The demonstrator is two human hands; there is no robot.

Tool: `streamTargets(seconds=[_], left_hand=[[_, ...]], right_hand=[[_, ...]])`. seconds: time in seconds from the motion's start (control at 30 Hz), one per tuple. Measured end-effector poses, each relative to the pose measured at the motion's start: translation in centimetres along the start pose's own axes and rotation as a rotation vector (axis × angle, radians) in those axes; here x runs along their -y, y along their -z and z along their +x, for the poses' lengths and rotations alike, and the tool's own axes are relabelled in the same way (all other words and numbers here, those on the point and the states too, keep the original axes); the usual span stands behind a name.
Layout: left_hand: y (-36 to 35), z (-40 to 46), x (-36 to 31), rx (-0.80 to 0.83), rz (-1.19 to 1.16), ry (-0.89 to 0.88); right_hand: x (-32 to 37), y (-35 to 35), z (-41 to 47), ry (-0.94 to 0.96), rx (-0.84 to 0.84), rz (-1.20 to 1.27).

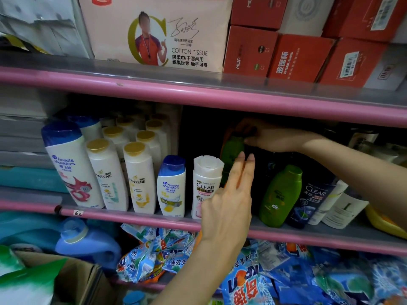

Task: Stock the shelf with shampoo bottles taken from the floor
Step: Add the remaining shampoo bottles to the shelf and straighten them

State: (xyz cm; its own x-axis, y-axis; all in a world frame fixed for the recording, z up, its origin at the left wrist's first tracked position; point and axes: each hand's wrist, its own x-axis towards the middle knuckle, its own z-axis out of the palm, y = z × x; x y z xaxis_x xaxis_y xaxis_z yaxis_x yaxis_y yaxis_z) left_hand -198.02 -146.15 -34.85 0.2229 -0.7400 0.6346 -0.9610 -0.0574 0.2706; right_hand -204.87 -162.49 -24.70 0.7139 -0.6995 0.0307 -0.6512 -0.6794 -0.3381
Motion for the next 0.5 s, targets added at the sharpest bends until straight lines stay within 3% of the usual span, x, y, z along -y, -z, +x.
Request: streamTargets(seconds=[0.1,0.17,0.3,0.37,0.5], left_hand=[[0.9,-0.3,0.1,-0.095,-0.112,-0.018],[1.4,-0.7,0.3,-0.143,-0.232,-0.011],[1.4,-1.7,0.6,-0.15,-0.452,0.074],[1.0,-2.0,0.7,-0.136,-0.507,0.118],[0.5,-2.7,1.1,-0.147,-0.518,0.117]], right_hand=[[1.0,0.5,-4.4,-0.061,0.247,0.05],[1.6,-1.0,-6.6,-0.084,0.295,0.156],[2.7,-6.6,-8.1,-0.152,-0.155,0.181],[3.0,-9.2,-8.1,-0.201,-0.348,0.311],[2.4,-14.1,-8.1,-0.287,-0.487,0.524]])
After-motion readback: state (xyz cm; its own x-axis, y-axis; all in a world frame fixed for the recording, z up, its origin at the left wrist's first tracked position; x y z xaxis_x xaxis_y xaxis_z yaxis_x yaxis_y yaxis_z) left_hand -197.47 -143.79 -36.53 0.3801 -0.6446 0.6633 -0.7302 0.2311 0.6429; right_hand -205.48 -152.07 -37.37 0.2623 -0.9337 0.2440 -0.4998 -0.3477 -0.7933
